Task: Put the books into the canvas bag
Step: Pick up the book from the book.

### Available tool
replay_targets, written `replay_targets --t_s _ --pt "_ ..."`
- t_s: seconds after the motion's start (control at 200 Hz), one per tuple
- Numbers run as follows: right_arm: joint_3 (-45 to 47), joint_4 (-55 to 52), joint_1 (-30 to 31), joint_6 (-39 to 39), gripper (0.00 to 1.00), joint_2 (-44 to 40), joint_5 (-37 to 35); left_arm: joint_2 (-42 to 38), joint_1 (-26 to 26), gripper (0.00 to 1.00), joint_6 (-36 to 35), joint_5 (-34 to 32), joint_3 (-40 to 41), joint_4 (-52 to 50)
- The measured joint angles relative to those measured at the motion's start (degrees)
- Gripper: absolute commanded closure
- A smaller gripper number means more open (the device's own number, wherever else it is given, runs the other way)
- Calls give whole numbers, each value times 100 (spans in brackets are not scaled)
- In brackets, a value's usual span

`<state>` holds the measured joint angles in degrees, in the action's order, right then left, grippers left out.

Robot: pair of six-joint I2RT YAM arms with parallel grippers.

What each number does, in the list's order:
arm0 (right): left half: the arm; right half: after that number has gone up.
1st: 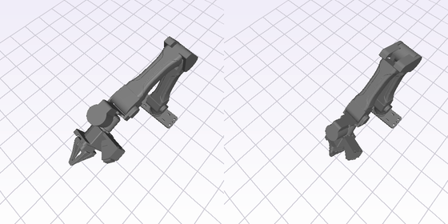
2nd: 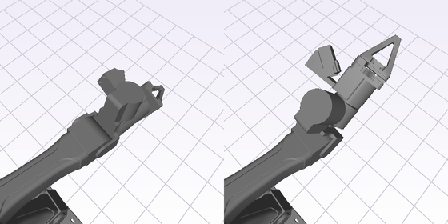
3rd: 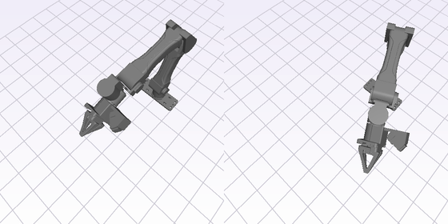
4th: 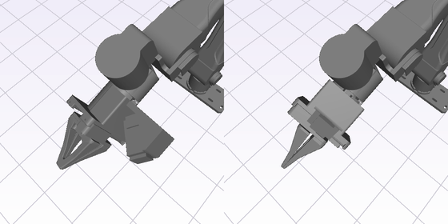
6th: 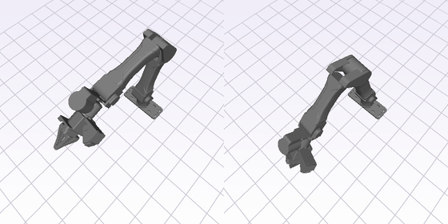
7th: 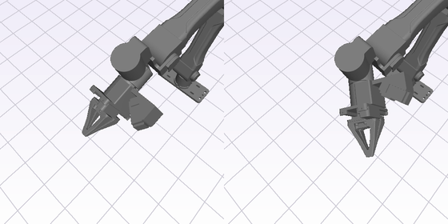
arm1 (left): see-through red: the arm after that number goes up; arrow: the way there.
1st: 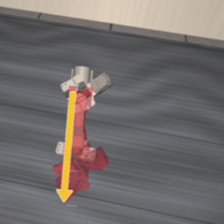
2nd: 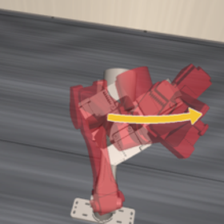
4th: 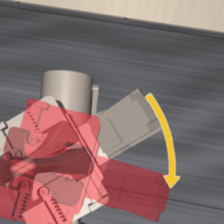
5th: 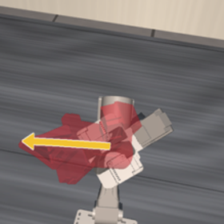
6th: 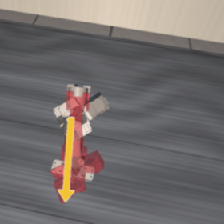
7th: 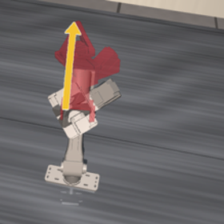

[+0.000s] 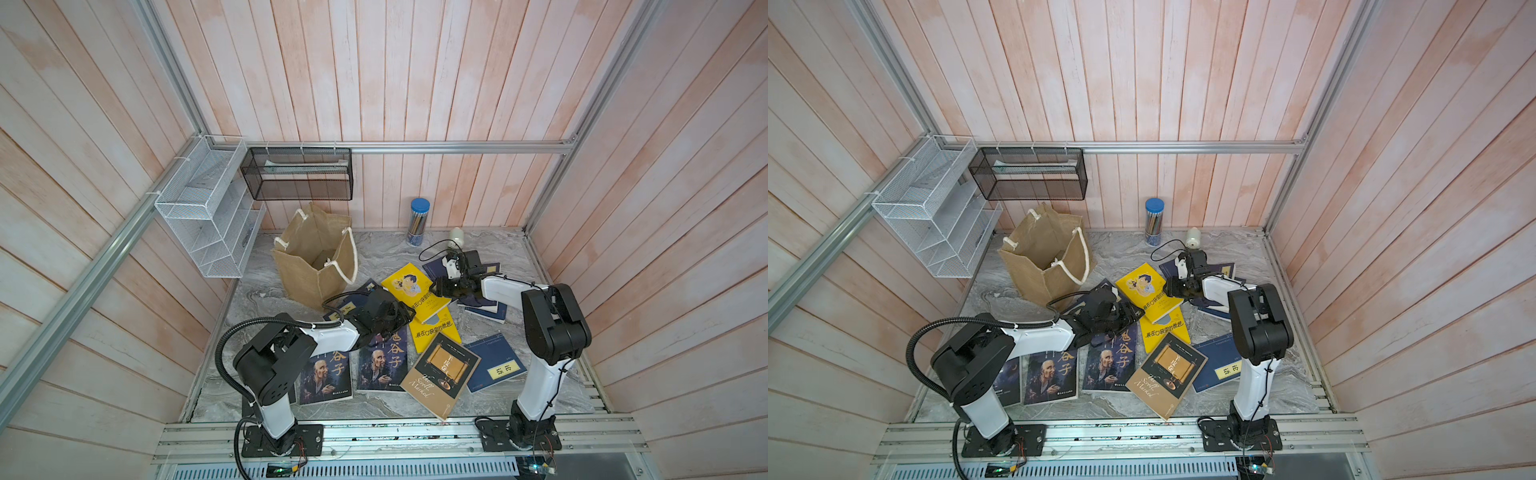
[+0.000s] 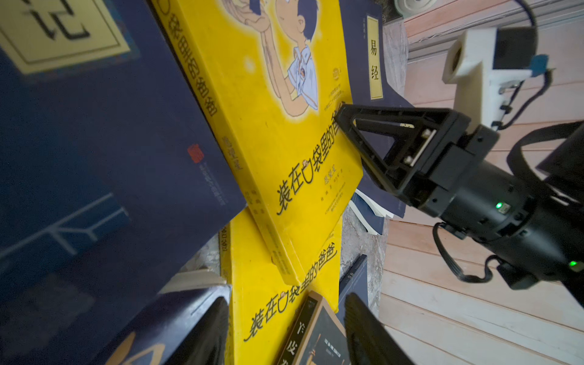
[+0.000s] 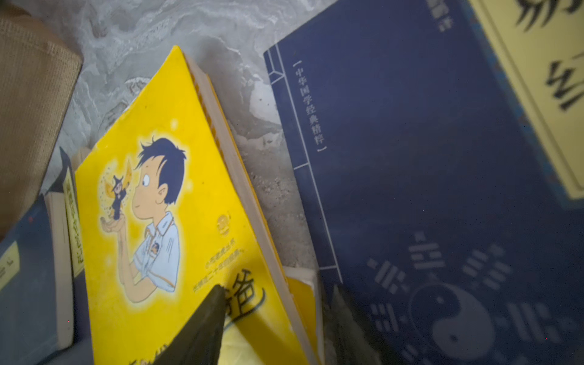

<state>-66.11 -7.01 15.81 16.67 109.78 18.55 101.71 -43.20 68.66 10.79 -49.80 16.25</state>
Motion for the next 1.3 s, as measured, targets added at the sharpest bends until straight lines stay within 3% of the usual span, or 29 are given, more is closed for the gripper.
replay_targets --t_s 0.45,1.295 --pt "94 55 11 -166 60 -76 33 737 0 47 553 374 -273 885" --pt "612 55 44 -363 64 -527 -90 791 0 48 678 81 -321 739"
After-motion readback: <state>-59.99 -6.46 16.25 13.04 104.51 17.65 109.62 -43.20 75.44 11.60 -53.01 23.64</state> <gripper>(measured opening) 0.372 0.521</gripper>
